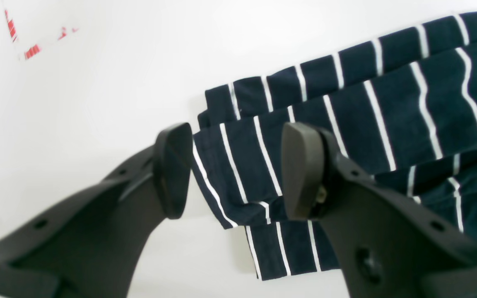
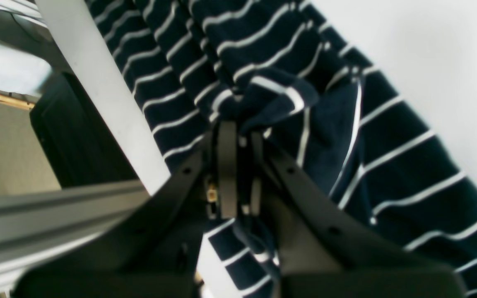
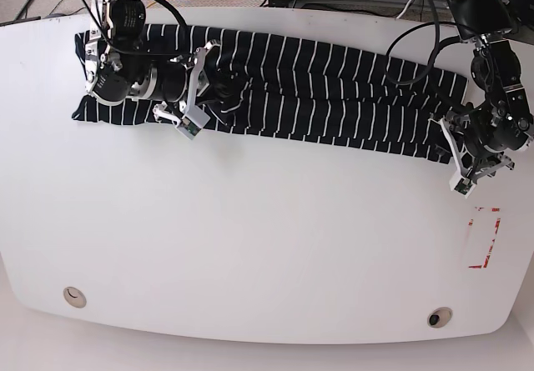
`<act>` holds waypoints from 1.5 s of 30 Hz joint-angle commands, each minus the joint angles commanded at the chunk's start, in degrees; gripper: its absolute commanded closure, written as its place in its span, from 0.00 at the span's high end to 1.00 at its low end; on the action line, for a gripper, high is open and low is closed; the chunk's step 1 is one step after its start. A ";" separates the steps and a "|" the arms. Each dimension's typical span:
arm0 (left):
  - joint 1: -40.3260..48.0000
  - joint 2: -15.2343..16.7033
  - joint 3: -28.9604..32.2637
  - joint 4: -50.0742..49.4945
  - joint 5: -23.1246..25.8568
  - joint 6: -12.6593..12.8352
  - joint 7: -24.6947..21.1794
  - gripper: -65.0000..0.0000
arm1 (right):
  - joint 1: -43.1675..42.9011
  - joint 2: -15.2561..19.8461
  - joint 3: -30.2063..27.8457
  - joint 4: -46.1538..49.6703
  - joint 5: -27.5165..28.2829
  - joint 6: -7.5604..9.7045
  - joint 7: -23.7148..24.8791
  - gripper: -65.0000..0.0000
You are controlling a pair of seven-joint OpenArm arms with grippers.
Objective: Layout the t-shirt on the table in an organized manner, then fold the t-shirt properly
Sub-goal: 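Release the fabric and reposition the right gripper along the folded strip's end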
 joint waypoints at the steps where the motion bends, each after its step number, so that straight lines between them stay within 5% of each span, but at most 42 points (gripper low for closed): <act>1: 0.00 0.00 0.00 0.00 0.00 0.00 0.00 0.50 | -0.35 0.09 0.09 0.00 0.00 0.00 0.00 0.19; 9: 0.00 0.00 0.00 0.00 0.00 0.00 0.00 0.50 | -3.52 0.44 -0.35 0.09 0.00 0.00 0.00 0.68; 14: 0.00 0.00 0.00 0.00 0.00 0.00 0.00 0.50 | -5.98 3.43 -0.44 2.20 0.09 0.00 0.00 0.83; 19: 0.00 0.00 0.09 0.18 0.00 0.00 0.00 0.50 | -7.82 6.86 -0.44 4.04 1.23 0.00 0.00 0.84; 30: 0.00 0.00 0.09 0.35 0.00 0.00 0.00 0.50 | -9.49 14.51 -0.44 3.96 16.18 0.00 0.00 0.84; 35: 0.00 0.00 0.09 0.35 -0.09 0.00 0.00 0.50 | -8.97 13.45 0.18 3.78 13.27 0.00 0.53 0.84; 45: 0.00 0.00 0.09 0.35 -0.09 0.00 0.00 0.50 | -5.45 4.57 1.67 3.52 -1.93 0.00 2.64 0.84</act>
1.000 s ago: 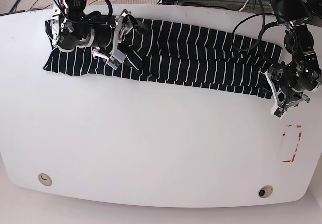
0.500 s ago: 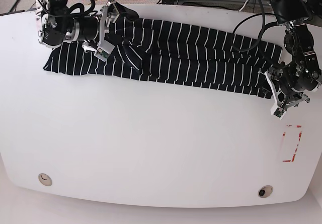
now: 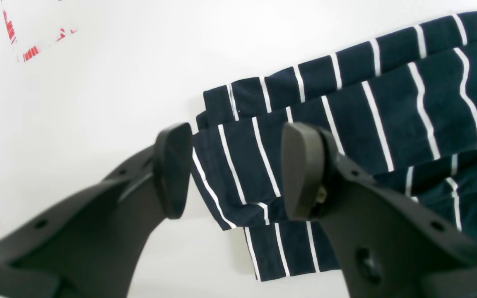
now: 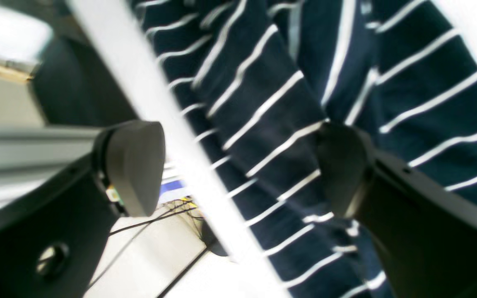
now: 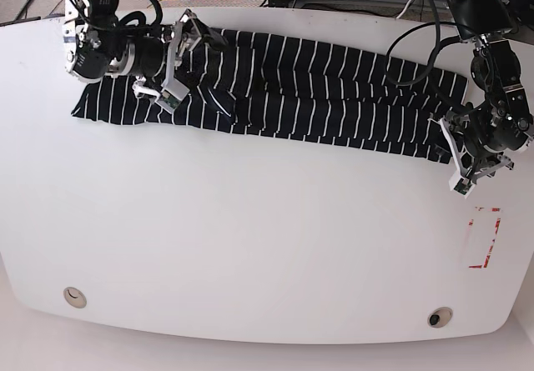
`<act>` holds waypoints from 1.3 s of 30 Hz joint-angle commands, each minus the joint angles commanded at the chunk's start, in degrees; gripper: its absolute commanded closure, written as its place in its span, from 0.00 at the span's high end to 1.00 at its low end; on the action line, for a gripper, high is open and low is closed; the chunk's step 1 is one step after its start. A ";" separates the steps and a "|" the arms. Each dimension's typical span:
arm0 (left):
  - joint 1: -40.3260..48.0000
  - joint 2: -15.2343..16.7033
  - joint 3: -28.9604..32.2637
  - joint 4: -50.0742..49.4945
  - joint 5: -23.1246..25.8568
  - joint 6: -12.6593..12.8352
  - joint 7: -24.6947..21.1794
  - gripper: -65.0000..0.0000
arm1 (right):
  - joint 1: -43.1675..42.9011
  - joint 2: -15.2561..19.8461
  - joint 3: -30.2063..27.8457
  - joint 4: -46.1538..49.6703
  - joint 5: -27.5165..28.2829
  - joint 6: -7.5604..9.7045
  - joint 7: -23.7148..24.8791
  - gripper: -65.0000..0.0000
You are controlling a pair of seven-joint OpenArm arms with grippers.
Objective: Layout the t-shirt on the table in an organized manner, then fold the t-shirt properly
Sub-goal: 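Release the fabric and reposition the right gripper along the folded strip's end, then grasp both ends of the folded strip with the left and right grippers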
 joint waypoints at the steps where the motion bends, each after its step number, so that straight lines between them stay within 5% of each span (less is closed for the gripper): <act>1: 0.00 0.00 0.00 0.00 0.00 0.00 0.00 0.50 | 0.09 -0.88 -0.09 -0.26 -1.76 0.00 0.00 0.84; 6: 0.00 0.00 0.00 0.00 0.00 0.00 0.00 0.50 | 0.70 -4.31 -0.35 -0.53 -7.30 0.00 0.00 0.84; 18: 0.00 0.00 0.00 0.00 0.00 0.00 0.00 0.50 | 0.88 -6.15 -2.99 -3.08 -13.98 0.00 0.35 0.84; 26: 0.00 0.09 0.00 0.09 -0.35 0.00 0.00 0.50 | 0.97 -5.89 -5.19 -9.05 -14.95 0.00 7.38 0.84; 39: 0.09 1.76 0.00 5.10 -0.44 0.00 0.18 0.50 | 5.45 -6.15 0.35 0.79 -14.51 0.00 0.26 0.84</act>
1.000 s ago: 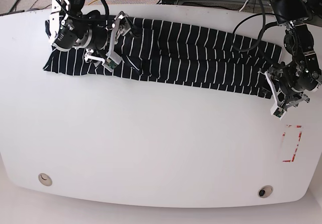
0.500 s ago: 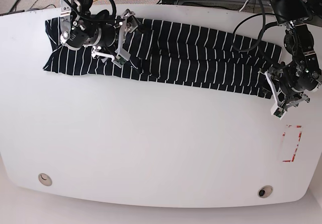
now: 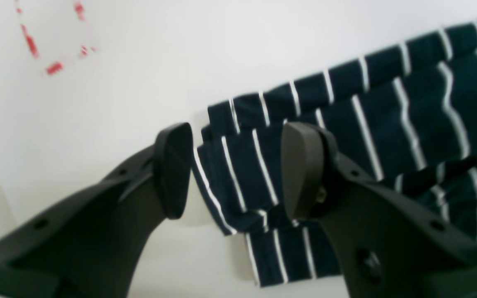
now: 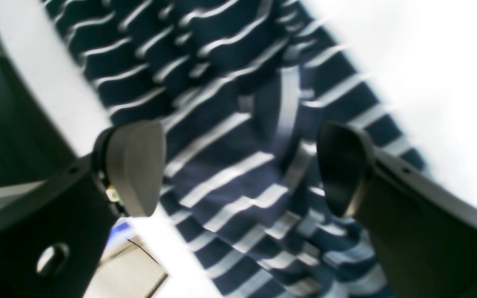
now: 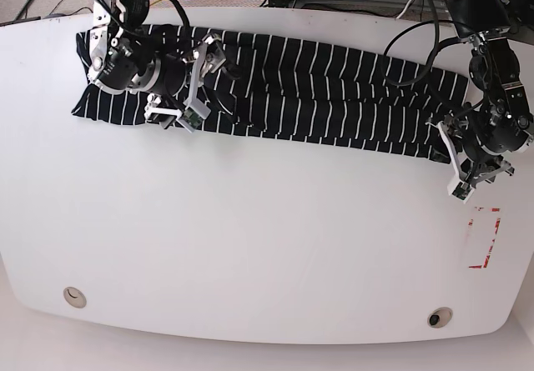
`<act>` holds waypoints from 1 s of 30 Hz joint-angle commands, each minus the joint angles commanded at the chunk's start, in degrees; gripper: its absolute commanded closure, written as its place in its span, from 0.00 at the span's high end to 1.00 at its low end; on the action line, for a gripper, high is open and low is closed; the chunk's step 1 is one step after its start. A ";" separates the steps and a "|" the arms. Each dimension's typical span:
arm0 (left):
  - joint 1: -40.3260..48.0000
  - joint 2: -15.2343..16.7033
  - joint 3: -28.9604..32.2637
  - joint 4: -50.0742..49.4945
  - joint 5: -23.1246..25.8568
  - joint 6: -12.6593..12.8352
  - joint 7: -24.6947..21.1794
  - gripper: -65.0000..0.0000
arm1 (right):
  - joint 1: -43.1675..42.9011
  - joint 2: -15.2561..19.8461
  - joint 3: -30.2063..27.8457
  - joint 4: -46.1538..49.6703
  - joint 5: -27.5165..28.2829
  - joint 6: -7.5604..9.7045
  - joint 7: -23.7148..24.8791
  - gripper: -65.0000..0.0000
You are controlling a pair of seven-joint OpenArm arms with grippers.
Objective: Layout the t-shirt on the table in an organized manner, then fold the t-shirt properly
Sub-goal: 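Grasp both ends of the folded strip with the left and right grippers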
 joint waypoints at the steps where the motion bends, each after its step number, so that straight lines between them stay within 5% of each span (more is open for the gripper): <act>1: 0.18 0.00 0.00 0.18 0.00 0.00 0.00 0.50 | 0.09 0.00 0.79 0.00 0.00 0.00 -0.18 0.84; 5: 2.29 0.44 0.00 1.76 -0.70 0.00 0.00 0.50 | 0.44 0.18 4.92 0.00 0.00 0.00 -0.26 0.82; 8: 4.66 1.49 0.00 2.29 -3.43 0.00 0.00 0.50 | 0.09 0.44 8.35 -0.09 -0.09 0.00 -0.26 0.69; 13: 9.32 1.67 -0.09 2.37 -9.05 0.00 0.00 0.49 | -2.20 0.44 10.37 -0.09 -0.09 0.00 -0.26 0.25; 16: 10.81 1.67 -0.18 2.99 -10.46 0.00 0.00 0.41 | -3.43 0.35 10.46 -0.18 -0.09 0.00 -0.26 0.08; 21: 13.71 1.76 -0.18 2.37 -9.58 0.00 -0.70 0.25 | -6.59 0.26 10.55 -0.62 -0.35 0.00 0.53 0.06; 30: 15.91 2.37 -0.18 -3.96 -3.52 0.00 -6.68 0.23 | -8.35 3.52 10.29 -13.71 -0.53 0.00 10.55 0.06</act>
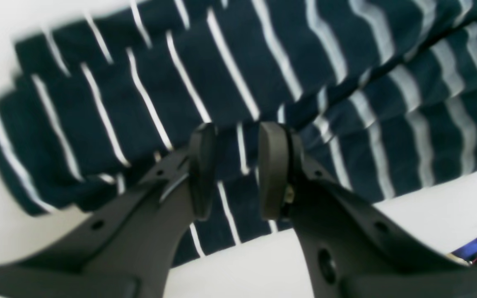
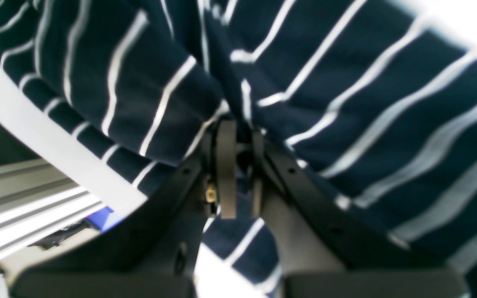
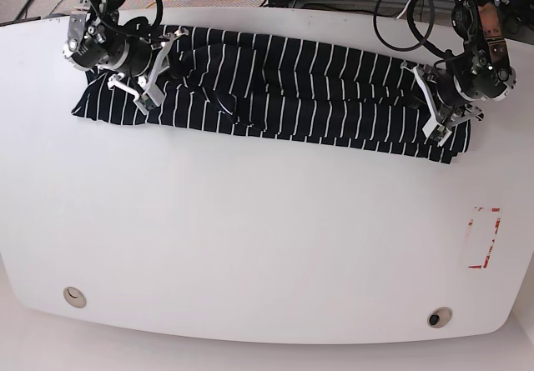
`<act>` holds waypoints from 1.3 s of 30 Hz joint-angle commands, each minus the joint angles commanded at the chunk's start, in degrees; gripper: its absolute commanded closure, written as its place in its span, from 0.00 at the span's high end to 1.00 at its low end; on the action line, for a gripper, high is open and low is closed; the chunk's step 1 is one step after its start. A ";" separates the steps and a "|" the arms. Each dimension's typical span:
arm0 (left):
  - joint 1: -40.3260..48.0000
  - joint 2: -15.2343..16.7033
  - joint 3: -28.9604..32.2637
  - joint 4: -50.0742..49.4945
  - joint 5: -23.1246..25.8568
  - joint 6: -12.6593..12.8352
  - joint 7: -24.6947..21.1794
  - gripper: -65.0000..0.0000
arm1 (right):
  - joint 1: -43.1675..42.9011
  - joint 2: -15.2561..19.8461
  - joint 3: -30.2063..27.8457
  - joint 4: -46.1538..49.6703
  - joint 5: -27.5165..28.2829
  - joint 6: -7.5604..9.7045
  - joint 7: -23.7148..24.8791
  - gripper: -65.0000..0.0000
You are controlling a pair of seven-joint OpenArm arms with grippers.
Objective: Layout the t-shirt on the table in an organized manner, then fold the t-shirt properly
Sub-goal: 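Grasp both ends of the folded strip with the left and right grippers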
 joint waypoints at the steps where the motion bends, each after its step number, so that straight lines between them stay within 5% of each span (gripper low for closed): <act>1: -0.09 0.00 0.00 -0.79 0.35 0.00 0.00 0.23 | 0.26 0.79 -0.09 -2.29 0.00 0.00 1.85 0.06; 10: 0.00 0.00 0.00 -1.85 0.44 0.00 -0.09 0.23 | 9.23 8.18 -0.44 -19.43 0.00 0.00 8.62 0.07; 15: 0.00 0.09 0.00 -1.85 0.44 0.00 -0.09 0.23 | 16.00 12.75 -8.26 -26.64 0.09 0.00 12.22 0.07; 25: -0.18 0.09 -0.44 2.46 -0.88 0.00 2.46 0.24 | 17.23 12.57 -10.55 -25.85 0.18 0.00 13.45 0.07; 34: -3.16 0.09 -14.68 9.67 -17.85 0.00 13.36 0.59 | 15.74 10.99 -10.55 -25.14 0.18 0.00 13.45 0.07; 39: -5.71 1.05 -21.54 5.89 -21.36 0.00 16.18 0.63 | 15.56 10.99 -10.55 -25.14 0.18 0.00 13.45 0.07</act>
